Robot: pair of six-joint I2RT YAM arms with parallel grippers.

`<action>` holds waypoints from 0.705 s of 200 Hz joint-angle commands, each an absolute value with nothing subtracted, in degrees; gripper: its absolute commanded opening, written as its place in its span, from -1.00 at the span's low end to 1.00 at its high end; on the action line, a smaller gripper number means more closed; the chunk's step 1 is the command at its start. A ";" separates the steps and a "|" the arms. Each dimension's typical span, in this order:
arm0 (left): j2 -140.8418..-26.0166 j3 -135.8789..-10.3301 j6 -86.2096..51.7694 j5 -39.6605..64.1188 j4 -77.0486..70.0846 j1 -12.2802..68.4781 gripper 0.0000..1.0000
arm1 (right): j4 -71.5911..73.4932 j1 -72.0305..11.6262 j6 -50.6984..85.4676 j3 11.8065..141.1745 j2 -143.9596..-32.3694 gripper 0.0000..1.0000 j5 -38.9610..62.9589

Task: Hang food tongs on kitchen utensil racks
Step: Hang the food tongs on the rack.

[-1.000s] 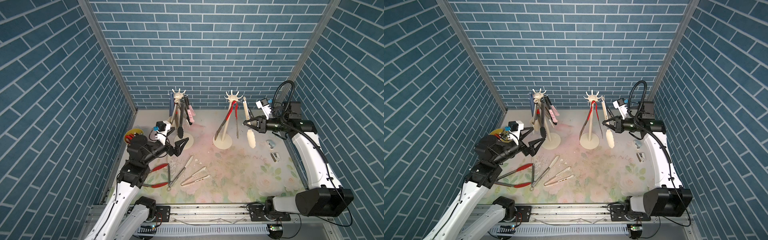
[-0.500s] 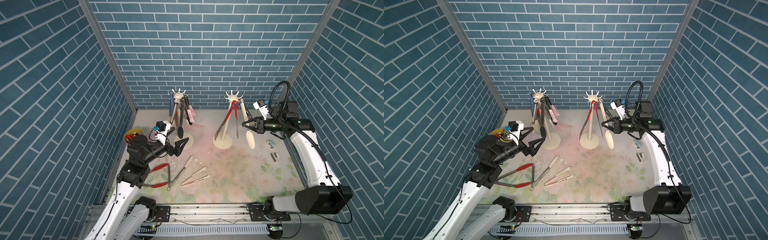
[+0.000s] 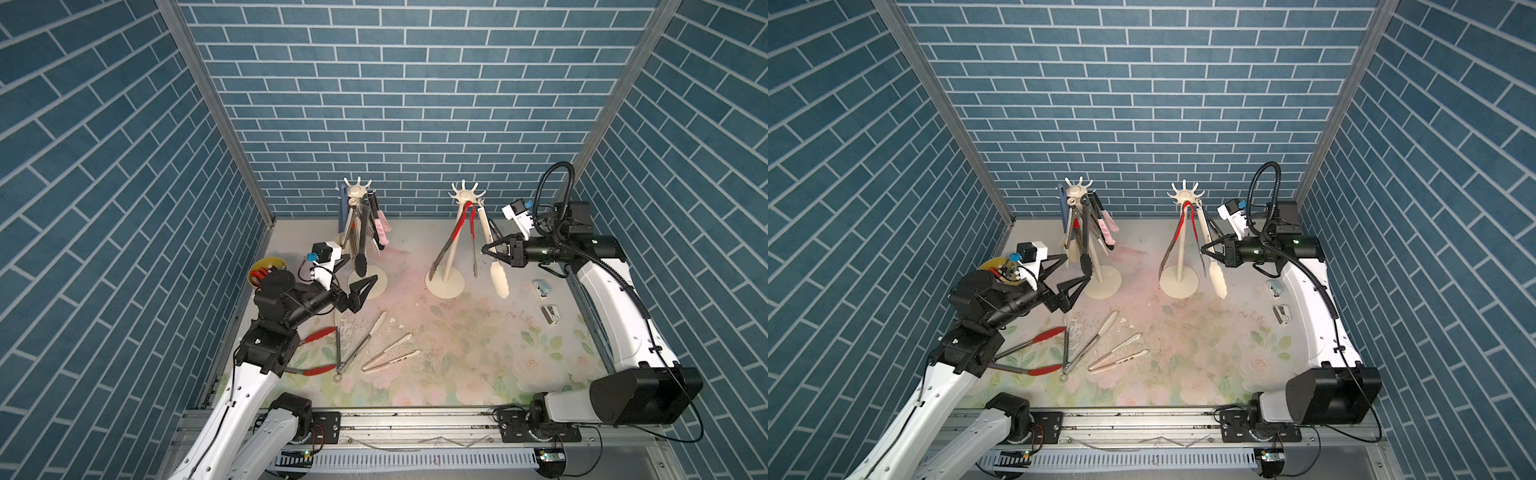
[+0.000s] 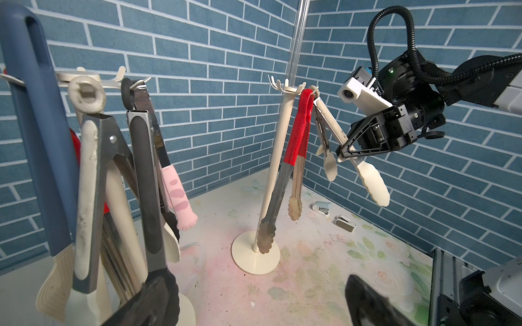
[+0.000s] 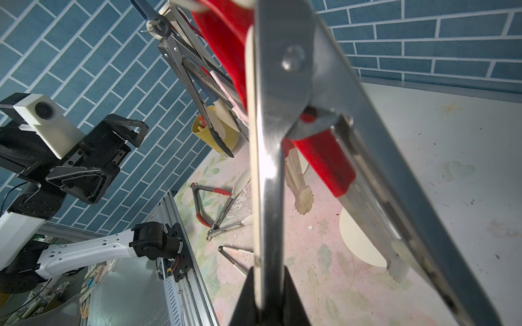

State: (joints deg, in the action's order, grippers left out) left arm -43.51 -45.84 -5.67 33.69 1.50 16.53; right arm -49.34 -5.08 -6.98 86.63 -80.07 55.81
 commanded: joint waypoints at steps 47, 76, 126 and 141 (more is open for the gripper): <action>-43.67 -47.04 -5.19 34.01 1.36 16.87 0.99 | -50.30 -5.47 -12.82 87.17 -80.77 -1.00 55.61; -43.68 -47.04 -5.19 34.01 1.41 16.87 0.99 | -50.32 -5.41 -12.92 86.86 -81.01 -1.00 55.03; -43.68 -47.11 -5.19 34.01 1.43 16.83 0.99 | -50.08 -5.79 -12.99 86.15 -81.81 -1.00 54.05; -43.64 -47.11 -5.27 34.01 1.45 16.87 0.99 | -50.10 -6.02 -13.01 86.30 -82.15 -1.00 53.70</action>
State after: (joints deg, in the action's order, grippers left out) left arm -43.77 -45.84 -5.69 33.69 1.52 16.53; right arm -49.25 -5.37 -8.93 86.61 -81.14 54.59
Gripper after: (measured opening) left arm 0.994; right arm 0.132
